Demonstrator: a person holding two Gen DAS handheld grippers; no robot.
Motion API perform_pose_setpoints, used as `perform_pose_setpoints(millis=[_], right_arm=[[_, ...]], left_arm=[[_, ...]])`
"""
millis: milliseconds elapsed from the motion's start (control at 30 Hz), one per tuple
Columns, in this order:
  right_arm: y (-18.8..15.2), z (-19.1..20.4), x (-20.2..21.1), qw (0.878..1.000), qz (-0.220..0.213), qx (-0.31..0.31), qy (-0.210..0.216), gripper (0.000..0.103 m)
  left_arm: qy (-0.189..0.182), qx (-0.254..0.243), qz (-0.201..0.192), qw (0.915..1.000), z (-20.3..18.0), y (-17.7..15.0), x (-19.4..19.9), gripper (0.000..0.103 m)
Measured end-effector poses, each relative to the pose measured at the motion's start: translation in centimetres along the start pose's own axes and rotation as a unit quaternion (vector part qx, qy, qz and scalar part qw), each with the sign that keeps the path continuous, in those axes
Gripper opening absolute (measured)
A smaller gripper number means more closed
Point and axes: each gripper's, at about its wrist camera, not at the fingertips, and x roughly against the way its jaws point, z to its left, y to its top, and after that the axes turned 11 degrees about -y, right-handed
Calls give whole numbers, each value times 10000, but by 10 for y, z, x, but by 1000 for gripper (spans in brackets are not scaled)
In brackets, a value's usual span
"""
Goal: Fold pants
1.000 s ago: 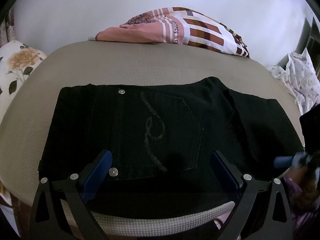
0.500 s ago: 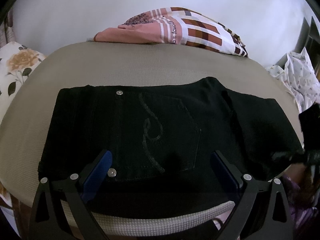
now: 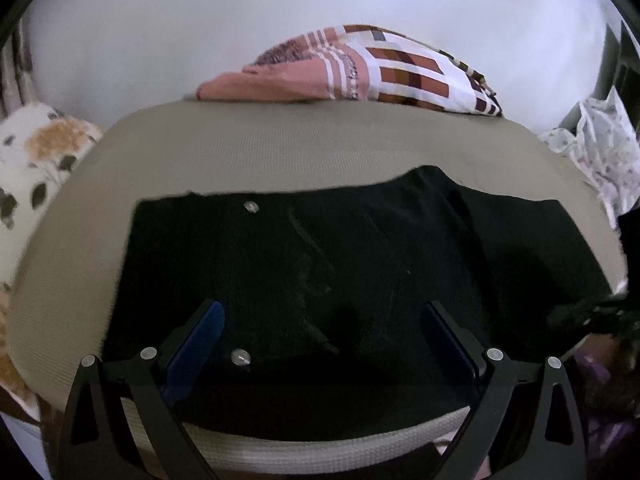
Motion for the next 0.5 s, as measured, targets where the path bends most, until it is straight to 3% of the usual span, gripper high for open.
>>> perform_pose_setpoints(millis=[133,233,333,500], right_arm=[[10,6,8,9981,-324,194,-484,13],[13,6,-3,9956,-261,251,-868,13],[8,5,-19,9947,-99,237,-995,11],[6,3,-19,9948,-203,195,-981,11]], left_arm=[[212,-83,-54,9997,1,2,5,98],[382,-159,-62,9991,1,4,7,98],[523,-234,-82,9983,1,5,10,98],[572,-200,-47,9981,2,6,9,98]])
